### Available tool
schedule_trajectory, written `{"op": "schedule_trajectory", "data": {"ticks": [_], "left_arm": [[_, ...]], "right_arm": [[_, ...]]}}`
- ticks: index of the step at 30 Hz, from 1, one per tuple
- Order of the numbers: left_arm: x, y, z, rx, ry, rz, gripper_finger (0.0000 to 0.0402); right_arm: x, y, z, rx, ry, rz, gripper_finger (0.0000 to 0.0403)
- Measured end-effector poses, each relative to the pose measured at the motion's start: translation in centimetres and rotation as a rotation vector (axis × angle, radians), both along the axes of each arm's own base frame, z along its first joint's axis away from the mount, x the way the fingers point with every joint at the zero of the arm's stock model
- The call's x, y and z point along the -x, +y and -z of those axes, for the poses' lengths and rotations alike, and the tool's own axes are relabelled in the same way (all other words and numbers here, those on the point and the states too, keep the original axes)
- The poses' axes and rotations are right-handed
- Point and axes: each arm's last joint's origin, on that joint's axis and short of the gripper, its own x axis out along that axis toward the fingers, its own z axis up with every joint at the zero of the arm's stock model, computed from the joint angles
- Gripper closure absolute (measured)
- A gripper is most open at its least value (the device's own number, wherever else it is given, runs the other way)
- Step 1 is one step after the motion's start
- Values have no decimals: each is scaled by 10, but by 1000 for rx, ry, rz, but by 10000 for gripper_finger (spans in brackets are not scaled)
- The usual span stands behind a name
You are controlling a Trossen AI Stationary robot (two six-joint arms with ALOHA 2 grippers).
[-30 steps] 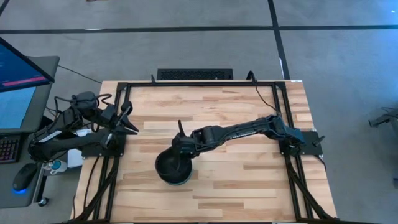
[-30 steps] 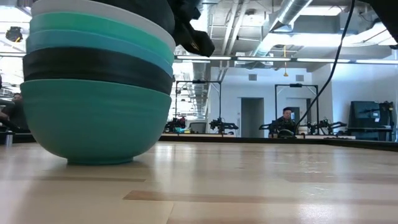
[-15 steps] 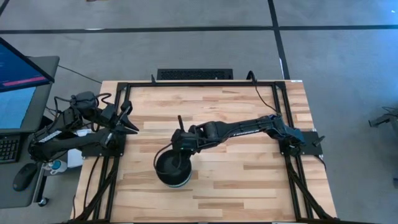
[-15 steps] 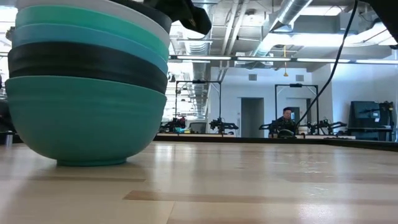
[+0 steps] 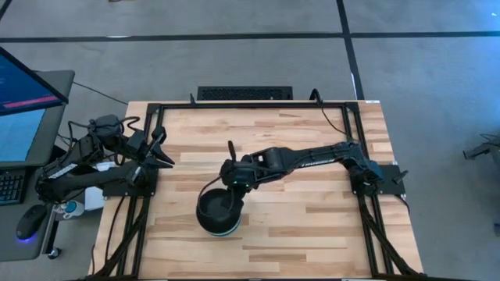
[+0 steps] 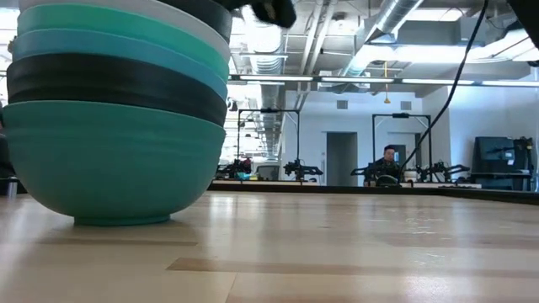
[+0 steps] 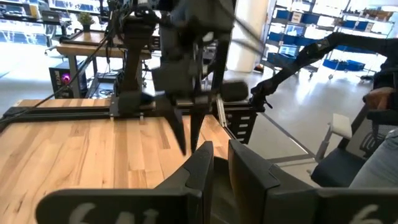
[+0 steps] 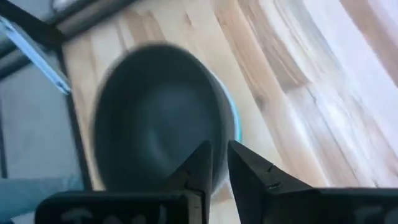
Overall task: Nest bowls inside each other
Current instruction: Return to Home Position
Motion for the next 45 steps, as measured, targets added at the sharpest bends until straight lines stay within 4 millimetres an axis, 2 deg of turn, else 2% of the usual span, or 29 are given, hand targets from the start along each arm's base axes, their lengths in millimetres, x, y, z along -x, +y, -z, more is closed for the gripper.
{"op": "schedule_trajectory", "data": {"ticks": [2, 7, 12, 17, 21, 28, 32, 40, 45], "left_arm": [[0, 0, 0, 0, 0, 0, 361], [0, 0, 0, 13, 4, -9, 361], [0, 0, 0, 22, 9, -18, 361], [2, 0, -4, 22, 16, -53, 361], [15, -4, -16, 13, 62, -103, 361], [49, -14, -47, -41, 104, -242, 361], [67, -19, -59, -50, 127, -314, 361], [81, -23, -59, -53, 213, -363, 361], [81, -23, -58, -65, 221, -360, 361]], "right_arm": [[3, -1, -8, -4, -23, 0, 329], [24, -6, -22, 42, 48, 18, 329], [47, -12, -21, 236, 217, 22, 329], [58, -15, -26, 358, 259, 24, 329], [61, -11, -30, 439, 237, -4, 329], [63, -3, -30, 460, 242, -40, 329], [74, 3, -42, 448, 214, -48, 329], [118, 3, -83, 398, 118, -7, 329], [147, 6, -87, 360, 88, 10, 329]]}}
